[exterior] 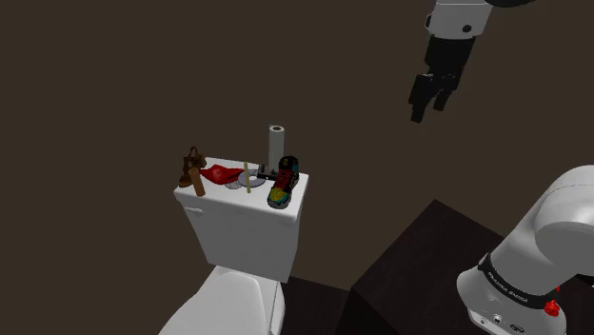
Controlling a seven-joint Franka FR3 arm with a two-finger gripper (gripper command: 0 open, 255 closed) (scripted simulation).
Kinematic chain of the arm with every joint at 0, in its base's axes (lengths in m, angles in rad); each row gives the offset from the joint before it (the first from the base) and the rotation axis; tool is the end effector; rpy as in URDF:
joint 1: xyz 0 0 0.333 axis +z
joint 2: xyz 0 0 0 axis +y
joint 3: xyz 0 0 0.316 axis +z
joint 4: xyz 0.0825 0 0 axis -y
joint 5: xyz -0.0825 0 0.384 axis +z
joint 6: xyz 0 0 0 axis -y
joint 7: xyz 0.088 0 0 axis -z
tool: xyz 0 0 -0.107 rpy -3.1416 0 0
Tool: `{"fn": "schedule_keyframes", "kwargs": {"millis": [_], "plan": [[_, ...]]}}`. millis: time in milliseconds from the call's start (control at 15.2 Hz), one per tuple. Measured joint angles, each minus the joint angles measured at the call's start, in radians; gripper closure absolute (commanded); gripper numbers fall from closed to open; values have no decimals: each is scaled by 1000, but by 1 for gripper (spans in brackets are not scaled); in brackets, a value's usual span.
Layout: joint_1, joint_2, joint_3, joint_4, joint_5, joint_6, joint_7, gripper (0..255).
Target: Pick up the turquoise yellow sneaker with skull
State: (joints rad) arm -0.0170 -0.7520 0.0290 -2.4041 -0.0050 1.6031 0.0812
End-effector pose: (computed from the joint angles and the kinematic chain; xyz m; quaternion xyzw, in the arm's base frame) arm 0.3165 0.0053 0.5599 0.9989 -0.0386 -0.0241 0.0134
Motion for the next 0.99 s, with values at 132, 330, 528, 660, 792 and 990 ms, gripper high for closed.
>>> {"fn": "schedule_keyframes", "kwargs": {"millis": [132,330,528,660,792,990], "plan": [[0,14,-1,-1,0,15,-1,0],[5,97,8,5,8,93,6,0],[11,196,23,21,18,180,20,0],[13,266,28,40,21,233,23,0],[14,346,33,78,22,279,27,0],[21,456,47,113,26,356,42,0]]}}
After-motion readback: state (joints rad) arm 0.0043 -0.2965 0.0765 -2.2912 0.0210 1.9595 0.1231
